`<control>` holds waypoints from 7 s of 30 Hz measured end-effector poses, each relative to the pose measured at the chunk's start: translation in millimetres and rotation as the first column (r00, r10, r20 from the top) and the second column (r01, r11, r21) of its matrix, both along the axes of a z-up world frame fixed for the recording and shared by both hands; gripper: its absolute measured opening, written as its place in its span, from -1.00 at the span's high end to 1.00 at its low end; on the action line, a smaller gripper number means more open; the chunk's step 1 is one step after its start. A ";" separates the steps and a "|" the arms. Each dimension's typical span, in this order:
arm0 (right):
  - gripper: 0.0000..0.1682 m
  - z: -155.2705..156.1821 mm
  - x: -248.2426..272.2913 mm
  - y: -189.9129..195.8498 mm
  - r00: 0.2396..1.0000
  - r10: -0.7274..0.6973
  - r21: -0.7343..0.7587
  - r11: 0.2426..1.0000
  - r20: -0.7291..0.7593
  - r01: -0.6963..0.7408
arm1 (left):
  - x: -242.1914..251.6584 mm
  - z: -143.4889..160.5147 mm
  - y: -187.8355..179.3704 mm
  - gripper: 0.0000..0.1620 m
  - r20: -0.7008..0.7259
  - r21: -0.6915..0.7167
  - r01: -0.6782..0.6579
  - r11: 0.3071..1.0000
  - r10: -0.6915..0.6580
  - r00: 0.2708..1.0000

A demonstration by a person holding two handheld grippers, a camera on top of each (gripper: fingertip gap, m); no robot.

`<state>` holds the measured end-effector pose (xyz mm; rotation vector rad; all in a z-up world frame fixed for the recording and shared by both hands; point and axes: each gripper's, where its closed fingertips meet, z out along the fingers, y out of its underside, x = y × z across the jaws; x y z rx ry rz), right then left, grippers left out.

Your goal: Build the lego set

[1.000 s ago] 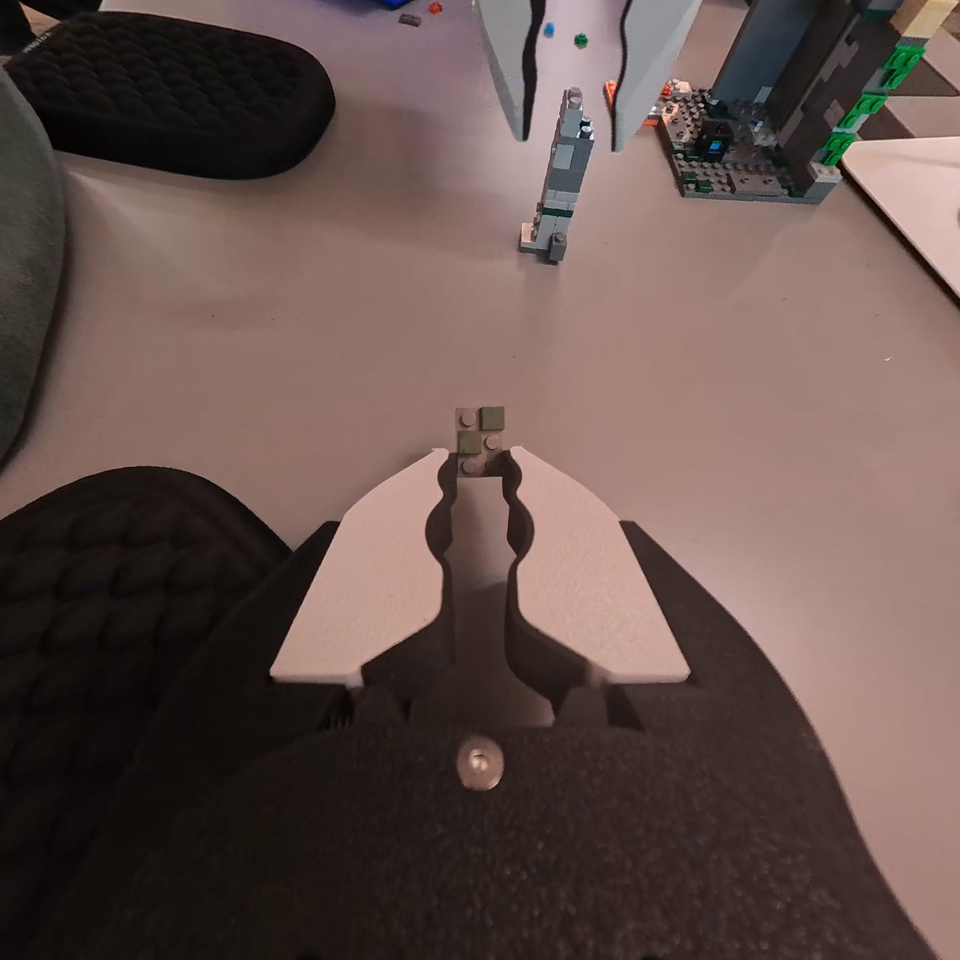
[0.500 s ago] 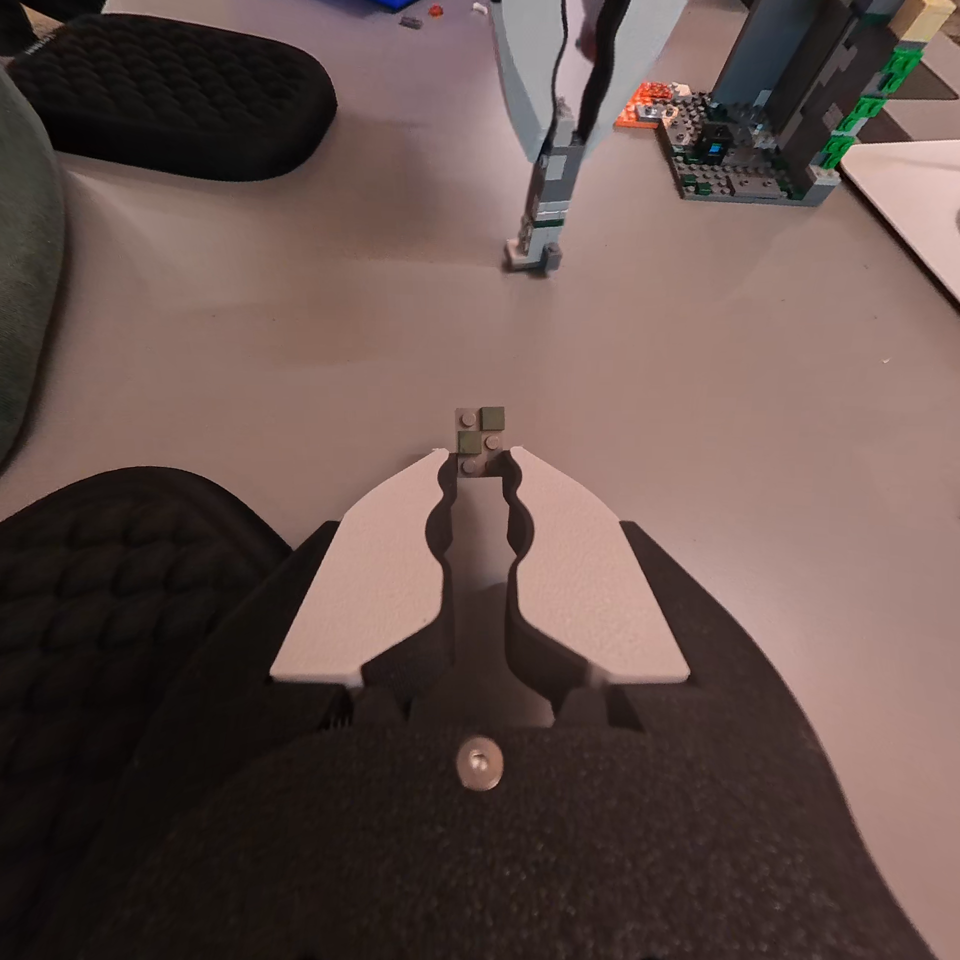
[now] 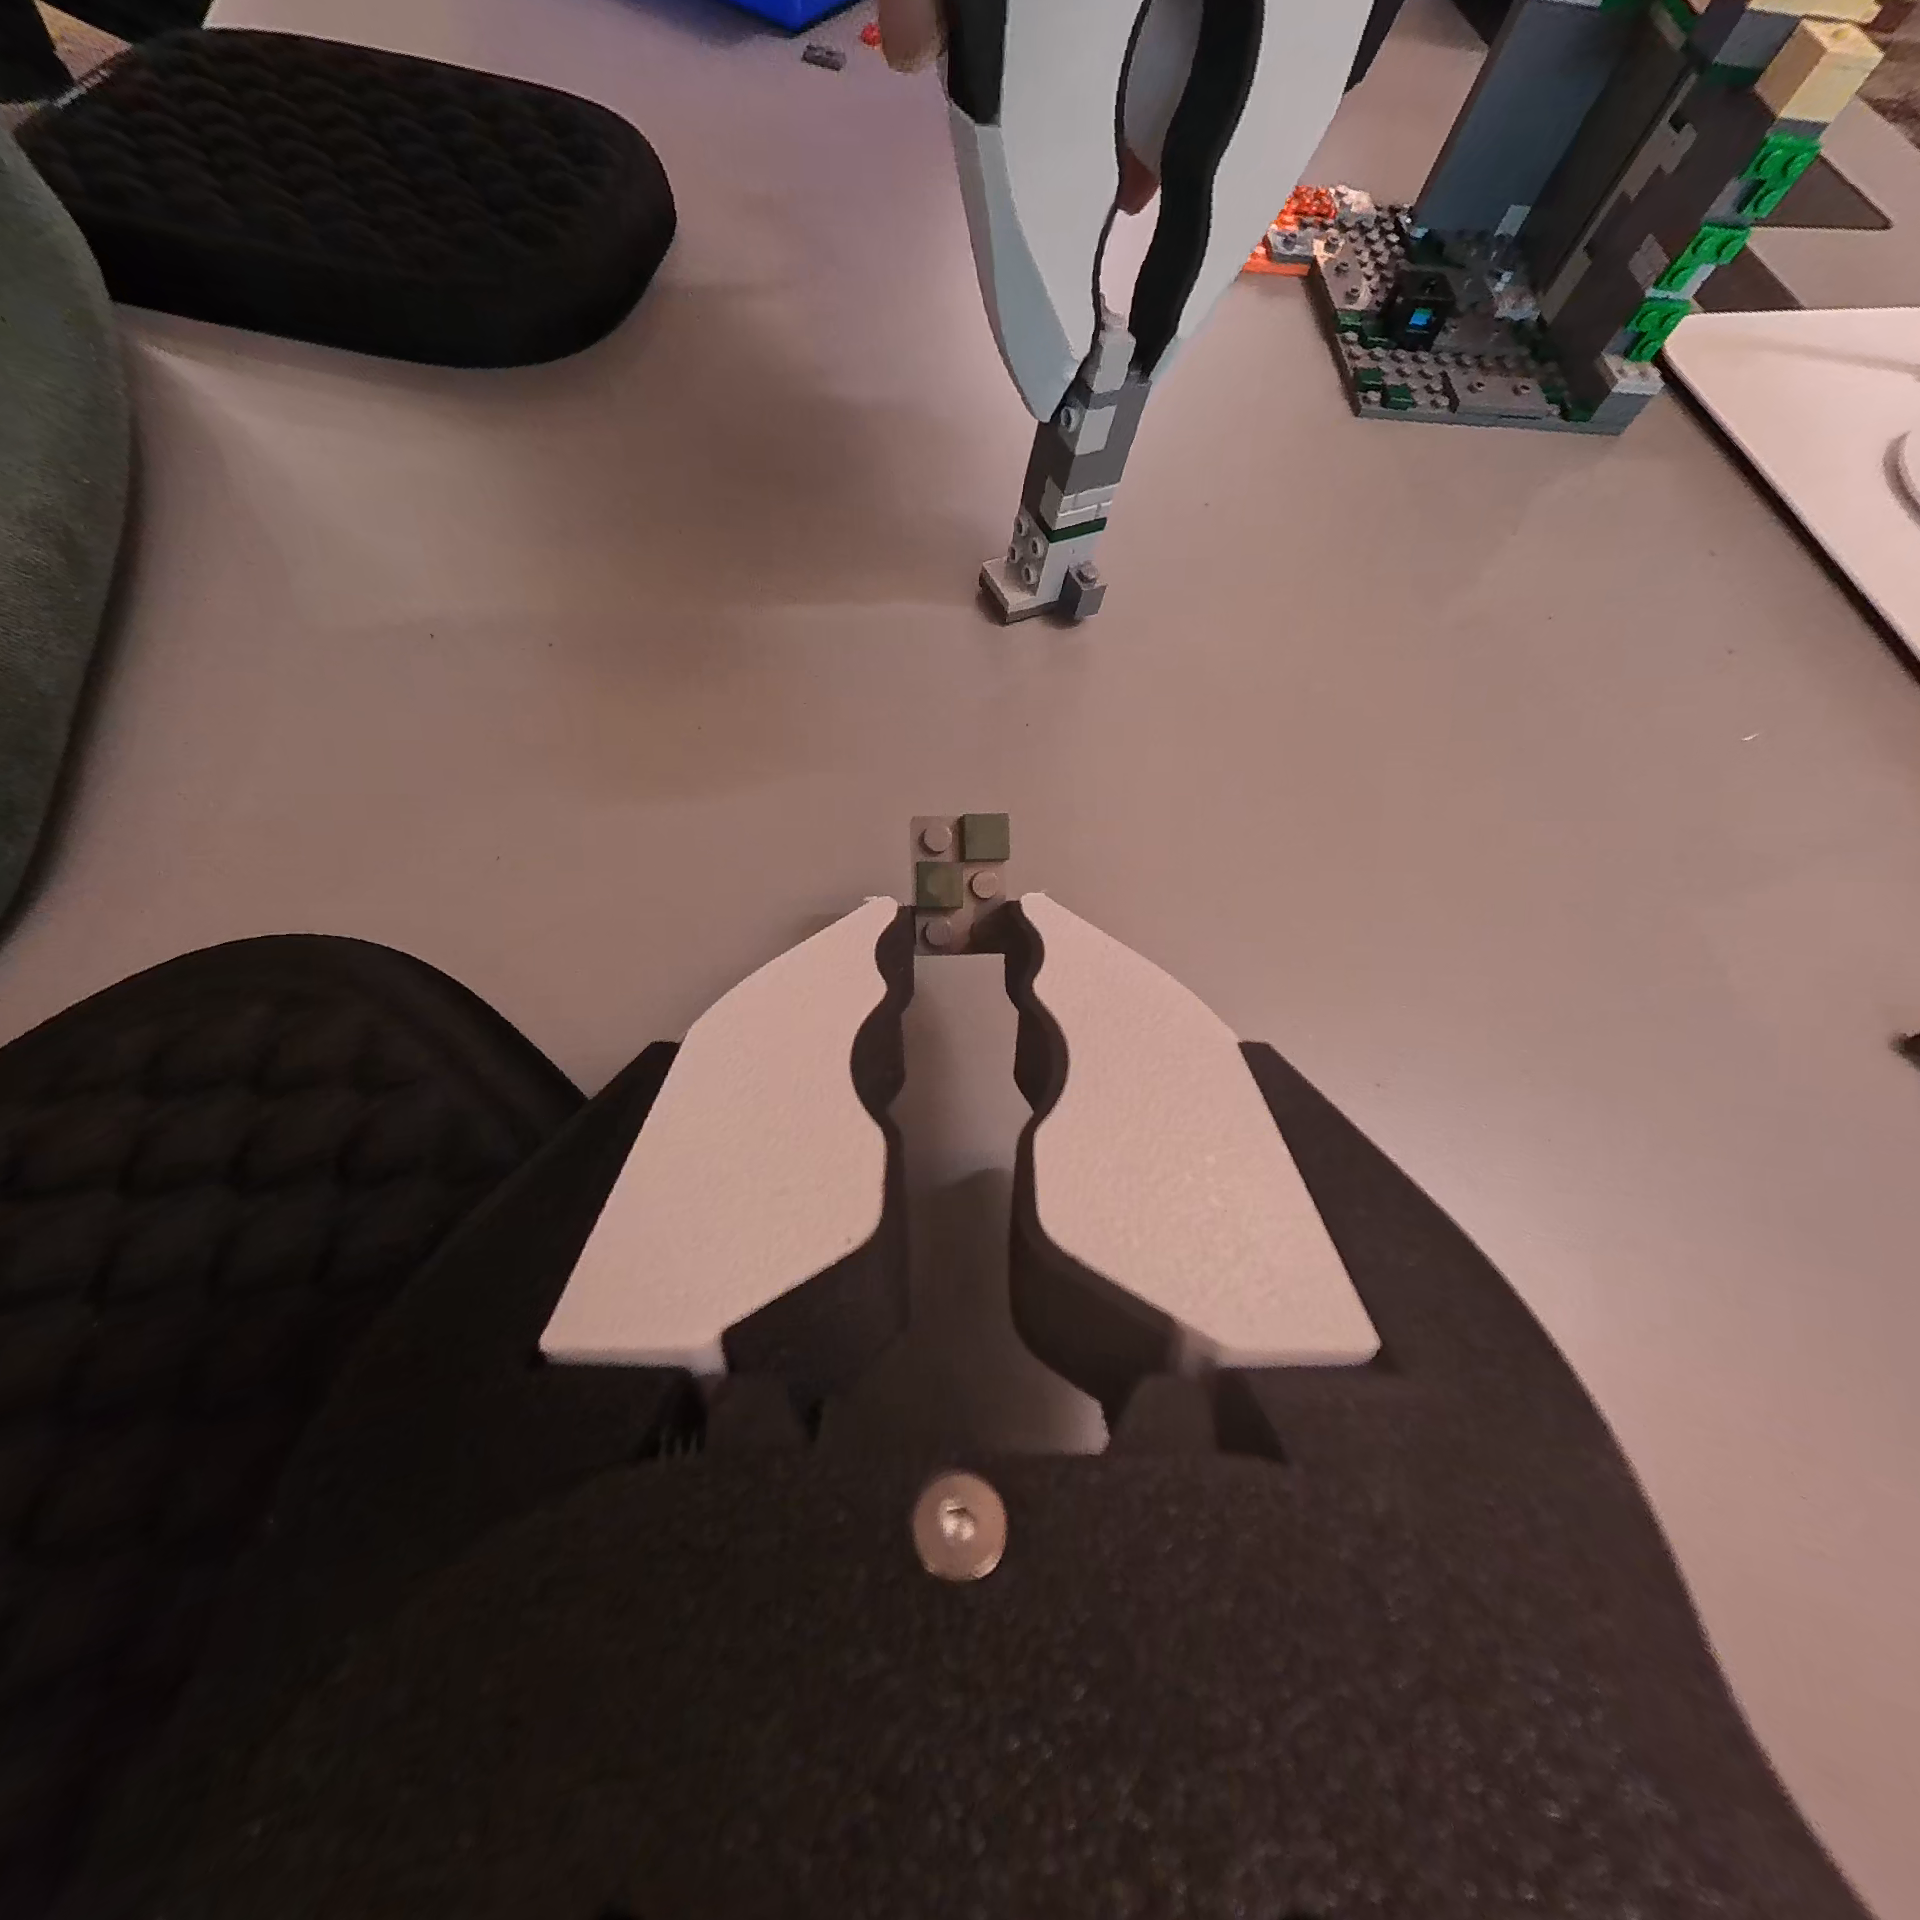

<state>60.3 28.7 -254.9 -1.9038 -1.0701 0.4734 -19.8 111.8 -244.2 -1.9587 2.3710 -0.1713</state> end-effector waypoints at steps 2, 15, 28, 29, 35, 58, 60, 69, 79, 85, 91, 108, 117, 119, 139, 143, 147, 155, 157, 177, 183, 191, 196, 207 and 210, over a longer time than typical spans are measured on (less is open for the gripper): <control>0.81 0.2 0.1 -0.1 1.000 0.000 0.001 1.000 0.002 0.000 | 0.0 0.5 -3.0 0.65 -0.002 -0.003 0.033 0.999 -0.033 0.999; 0.81 -6.7 -0.7 -0.3 1.000 0.006 -0.019 1.000 0.013 -0.006 | -0.3 13.4 -3.8 0.51 0.062 0.193 0.790 0.583 -0.810 0.583; 0.81 -11.9 0.8 -0.7 1.000 0.009 -0.031 0.999 0.027 -0.009 | 1.7 0.6 -4.9 0.74 0.026 0.193 0.881 0.432 -0.900 0.435; 0.81 -11.9 1.1 -0.5 1.000 0.008 -0.031 0.999 0.026 -0.008 | 2.4 1.3 -5.1 0.74 0.028 0.193 0.871 0.452 -0.890 0.455; 0.81 -11.4 0.7 -0.4 1.000 0.008 -0.028 1.000 0.027 -0.008 | 11.4 7.6 -8.2 0.76 0.046 0.120 0.700 0.704 -0.708 0.704; 0.81 -6.2 0.7 -0.2 1.000 0.005 -0.008 1.000 0.021 -0.004 | 6.8 33.7 -1.2 0.52 0.063 0.077 0.509 0.857 -0.514 0.856; 0.81 -4.4 0.3 0.7 1.000 0.001 -0.001 1.000 0.014 -0.001 | 6.1 44.3 -5.6 0.59 0.161 0.065 0.447 0.892 -0.451 0.878; 0.81 32.7 -24.4 5.0 0.996 -0.001 0.114 0.993 -0.093 0.011 | 10.8 43.6 -56.2 0.60 0.586 0.047 0.242 0.969 -0.223 0.779; 0.81 47.5 -74.1 4.9 0.997 0.059 0.162 0.984 0.052 -0.067 | 0.5 37.0 -68.8 0.60 0.740 0.087 0.221 0.971 -0.212 0.639; 0.81 43.0 -90.9 13.5 0.993 0.073 0.132 0.988 0.091 -0.084 | -12.7 34.3 -71.3 0.69 0.768 0.086 0.228 0.970 -0.210 0.605; 0.81 35.8 -103.8 16.2 0.985 0.107 0.082 0.989 0.135 -0.119 | -22.0 27.6 -69.5 0.79 0.800 0.047 0.213 0.976 -0.164 0.577; 0.80 56.6 -109.1 11.0 0.983 0.180 -0.038 0.983 0.033 -0.178 | -34.9 59.0 -71.9 0.80 0.918 -0.172 0.561 0.810 -0.075 0.389; 0.69 68.4 -98.9 20.0 1.000 0.008 0.040 0.999 0.005 -0.008 | -20.3 67.2 -60.0 0.80 0.939 -0.222 0.590 0.776 0.007 0.344; 0.73 69.1 -98.6 20.6 1.000 -0.023 0.051 0.998 -0.006 0.024 | -19.6 66.1 -62.2 0.80 0.941 -0.225 0.594 0.773 0.013 0.339; 0.81 59.3 -98.4 38.1 0.973 -0.231 0.052 0.972 -0.003 0.231 | -12.8 44.5 -48.1 0.75 0.907 -0.101 0.455 0.885 -0.106 0.408; 0.81 59.6 -102.0 39.0 0.975 -0.221 0.061 0.974 -0.004 0.220 | -16.2 45.3 -46.9 0.77 0.911 -0.085 0.461 0.883 -0.118 0.394; 0.77 66.8 -97.3 43.9 0.965 -0.263 0.095 0.960 -0.004 0.262 | -17.6 54.2 -39.1 0.78 0.926 -0.075 0.452 0.889 -0.106 0.363; 0.52 29.2 -67.7 54.0 0.900 -0.434 -0.008 0.901 0.025 0.434 | -21.2 52.7 -12.9 0.78 0.927 -0.068 0.386 0.920 -0.084 0.365; 0.51 21.0 -68.8 63.4 0.891 -0.452 -0.019 0.891 0.033 0.453 | -18.8 48.4 -13.2 0.78 0.923 -0.077 0.386 0.919 -0.081 0.377; 0.78 10.0 -91.9 52.4 0.993 0.116 -0.027 0.993 0.034 -0.115 | -9.8 23.5 -28.3 0.78 0.886 -0.163 0.387 0.908 -0.038 0.463; 0.79 9.4 -90.6 52.4 0.995 0.098 -0.034 0.995 -0.003 -0.098 | -7.5 18.6 -28.4 0.78 0.880 -0.164 0.374 0.913 -0.036 0.474; 0.78 9.1 -89.2 52.3 0.996 0.084 -0.037 0.996 -0.014 -0.084 | -6.2 12.4 -28.1 0.77 0.864 -0.149 0.345 0.927 -0.048 0.501; 0.78 8.9 -88.4 52.2 0.997 0.076 -0.040 0.996 -0.016 -0.077 | -5.5 10.8 -28.2 0.77 0.860 -0.152 0.338 0.929 -0.044 0.508; 0.78 7.6 -87.3 52.7 0.999 0.046 -0.029 0.999 -0.005 -0.046 | -4.3 7.8 -29.6 0.78 0.840 -0.175 0.320 0.931 -0.029 0.542; 0.77 7.3 -86.9 53.0 0.999 0.039 -0.021 0.999 -0.002 -0.039 | -3.6 7.4 -29.8 0.78 0.825 -0.209 0.307 0.928 -0.001 0.566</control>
